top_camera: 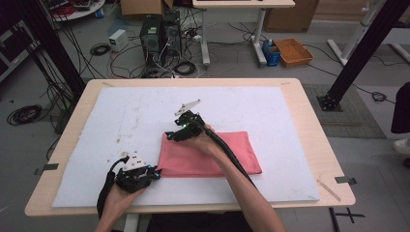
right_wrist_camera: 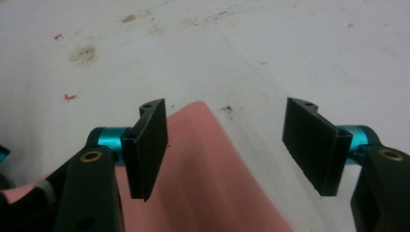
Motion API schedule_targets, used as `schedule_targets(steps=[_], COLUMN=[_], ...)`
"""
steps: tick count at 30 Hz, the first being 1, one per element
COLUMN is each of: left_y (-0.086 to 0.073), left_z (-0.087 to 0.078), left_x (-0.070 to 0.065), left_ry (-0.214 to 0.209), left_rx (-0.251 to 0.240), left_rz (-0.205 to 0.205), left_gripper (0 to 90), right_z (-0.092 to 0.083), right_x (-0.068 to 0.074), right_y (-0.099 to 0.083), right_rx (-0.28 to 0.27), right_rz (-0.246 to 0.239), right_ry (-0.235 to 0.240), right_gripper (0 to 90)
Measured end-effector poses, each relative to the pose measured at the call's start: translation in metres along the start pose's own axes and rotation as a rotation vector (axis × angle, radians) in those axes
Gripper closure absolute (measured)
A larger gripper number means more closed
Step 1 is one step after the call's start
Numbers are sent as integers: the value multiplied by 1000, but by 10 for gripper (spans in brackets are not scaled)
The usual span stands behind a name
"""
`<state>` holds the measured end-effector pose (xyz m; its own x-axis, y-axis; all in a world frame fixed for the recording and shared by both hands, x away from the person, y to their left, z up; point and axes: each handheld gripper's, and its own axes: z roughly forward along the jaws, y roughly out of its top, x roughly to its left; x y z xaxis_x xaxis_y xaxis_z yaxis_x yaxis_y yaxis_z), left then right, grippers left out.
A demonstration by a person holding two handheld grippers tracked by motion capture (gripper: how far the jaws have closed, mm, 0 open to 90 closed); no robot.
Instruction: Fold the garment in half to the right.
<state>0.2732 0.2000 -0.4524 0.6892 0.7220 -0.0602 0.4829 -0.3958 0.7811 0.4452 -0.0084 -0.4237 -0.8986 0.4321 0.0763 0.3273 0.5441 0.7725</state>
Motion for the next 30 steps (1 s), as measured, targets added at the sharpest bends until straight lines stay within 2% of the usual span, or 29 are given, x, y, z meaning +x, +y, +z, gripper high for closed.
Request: schedule_targets(steps=[3,7,13,18,24,28,30], left_y=[0,0,0,0,0,0,0], left_z=[0,0,0,0,0,0,0], left_x=[1,0,2,2,2,2,2], left_ry=[-6,-3,-11,-11,-12,-12,-11], left_rx=[-2,-3,-7,0,-2,-3,-1], left_rz=[-6,-4,-17,-8,-12,-12,-8], left_gripper=[782,781,780,780,779,779,779], right_z=[12,23,34,39,40,40,40], right_x=[0,0,2,10,12,13,13], right_y=[1,1,-3,-2,-1,-1,-1], right_rx=[23,25,48,72,80,76,76], right_rz=[12,31,-4,-54,-54,-65,-73], right_ry=[8,30,63,32,25,37,47], right_gripper=[339,345,395,444,513,593,660])
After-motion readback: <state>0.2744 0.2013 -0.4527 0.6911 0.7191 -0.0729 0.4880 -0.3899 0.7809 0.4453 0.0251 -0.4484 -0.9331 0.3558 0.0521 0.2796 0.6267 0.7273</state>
